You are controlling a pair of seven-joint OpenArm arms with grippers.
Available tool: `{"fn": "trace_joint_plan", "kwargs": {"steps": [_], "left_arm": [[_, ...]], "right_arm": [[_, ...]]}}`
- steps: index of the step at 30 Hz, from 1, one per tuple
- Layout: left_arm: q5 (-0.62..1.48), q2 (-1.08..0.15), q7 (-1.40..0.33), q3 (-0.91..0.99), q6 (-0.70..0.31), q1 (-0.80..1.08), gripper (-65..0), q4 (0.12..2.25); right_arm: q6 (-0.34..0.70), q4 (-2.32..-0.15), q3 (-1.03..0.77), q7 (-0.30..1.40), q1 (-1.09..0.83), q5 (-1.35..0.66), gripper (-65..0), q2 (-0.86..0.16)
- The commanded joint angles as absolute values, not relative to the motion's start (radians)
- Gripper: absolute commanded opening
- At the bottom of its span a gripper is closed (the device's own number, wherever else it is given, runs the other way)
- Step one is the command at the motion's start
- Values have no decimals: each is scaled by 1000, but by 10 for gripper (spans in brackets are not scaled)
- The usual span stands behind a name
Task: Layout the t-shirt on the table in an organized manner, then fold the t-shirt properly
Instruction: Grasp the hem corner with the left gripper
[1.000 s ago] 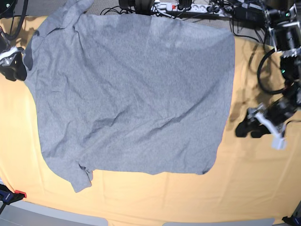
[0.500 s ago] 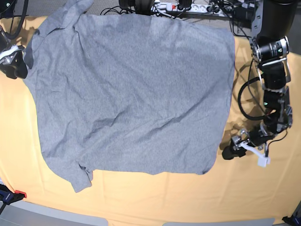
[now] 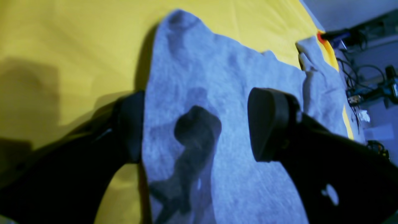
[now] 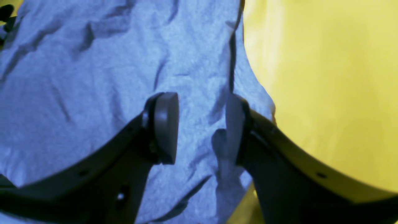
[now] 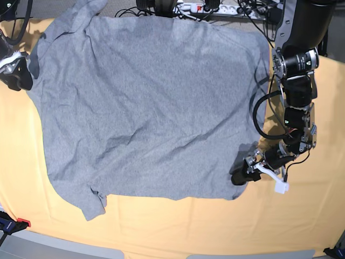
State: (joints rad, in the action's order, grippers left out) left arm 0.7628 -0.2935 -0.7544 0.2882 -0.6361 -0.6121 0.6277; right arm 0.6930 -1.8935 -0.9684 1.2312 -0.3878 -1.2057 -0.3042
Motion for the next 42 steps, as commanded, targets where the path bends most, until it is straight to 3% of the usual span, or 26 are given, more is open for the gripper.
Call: {"fn": "trace_joint_plan", "kwargs": {"steps": [1,5,6,8,11,12,17,25,33,42], "left_arm": [[776,-299,-782,288,-641,-631,-158,636],[853,-300,-834,288,-696,-635,-163,637],[866,-300,-839,288,-698,-636,-190,637],[873,-300,-842,288,-698,-643,-326,637],[873,-300,-846,288,-698,-664,-632,637],[874,-300,-846,288,-698,-673,-650,637],[895,-299,-870,288,-698,-734,-650,637],[1057,-299,-1045,288,-698,-877,-650,637],[1029,-306,-1053,288,-698,-910,-650,637],[949,-353,-1021,288,-698,-908,-650,637]], "right_arm": [[698,-1910,-975,1213,-388,-1231,-376,-325],[698,-1910,-975,1212,-388,-1232,-376,-324],[698,-1910,-975,1212,-388,-1235,-376,-324],[698,-1910,-975,1213,-388,-1256,-376,-324],[698,-1910,-975,1212,-384,-1261,-376,-324],[698,-1910,-975,1212,-382,-1261,-376,-324],[698,-1910,-975,1212,-382,-1261,-376,-324],[698,-1910,-975,1212,-382,-1261,-376,-324],[698,-1910,-932,1189,-347,-1245,-376,-330],[698,-1906,-655,1042,-140,-801,-376,-365]]}}
